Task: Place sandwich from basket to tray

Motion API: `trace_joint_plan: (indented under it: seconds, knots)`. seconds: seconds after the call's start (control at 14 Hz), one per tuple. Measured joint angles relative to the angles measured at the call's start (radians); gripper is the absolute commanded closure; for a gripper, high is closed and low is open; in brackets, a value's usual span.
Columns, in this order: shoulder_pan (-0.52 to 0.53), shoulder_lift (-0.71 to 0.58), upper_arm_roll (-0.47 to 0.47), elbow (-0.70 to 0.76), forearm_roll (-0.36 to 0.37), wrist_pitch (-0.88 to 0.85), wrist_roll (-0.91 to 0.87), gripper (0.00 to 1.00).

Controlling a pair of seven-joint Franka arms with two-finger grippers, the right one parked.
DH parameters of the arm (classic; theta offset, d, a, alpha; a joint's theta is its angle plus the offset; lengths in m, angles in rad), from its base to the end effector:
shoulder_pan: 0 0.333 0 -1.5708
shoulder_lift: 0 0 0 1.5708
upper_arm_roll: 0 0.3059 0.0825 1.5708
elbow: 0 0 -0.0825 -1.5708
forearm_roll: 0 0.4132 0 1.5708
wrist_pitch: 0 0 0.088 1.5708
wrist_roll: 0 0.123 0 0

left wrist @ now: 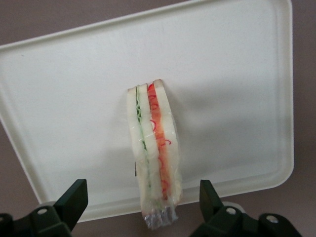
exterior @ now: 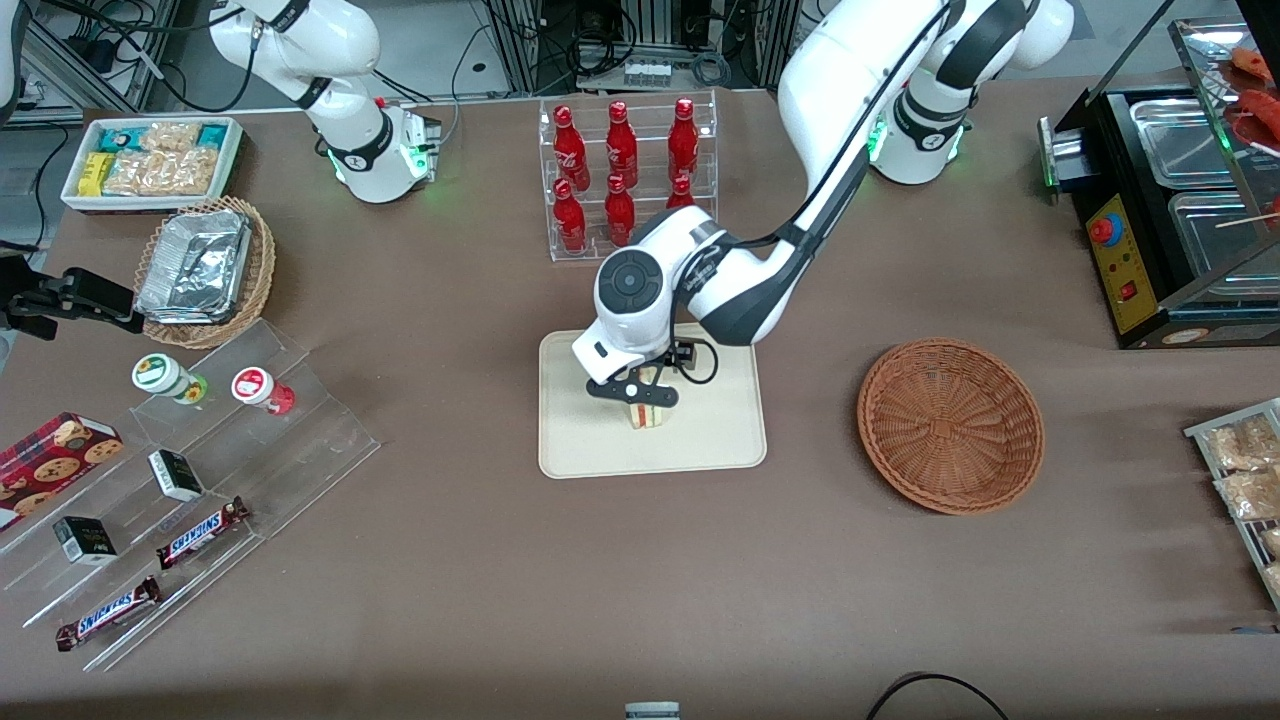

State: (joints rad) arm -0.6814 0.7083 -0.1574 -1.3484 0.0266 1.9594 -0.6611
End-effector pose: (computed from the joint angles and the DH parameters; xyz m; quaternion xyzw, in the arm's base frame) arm 0.5125 -0.5360 0.2654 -0.9952 0.0778 0.0597 0.0012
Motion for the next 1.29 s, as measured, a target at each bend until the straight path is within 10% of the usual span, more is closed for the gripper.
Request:
trace_joint_plan:
  seconds: [1.29]
  knots:
    - [0.41, -0.61, 0.022, -0.232, -0.001, -0.39, 0.309, 0.0]
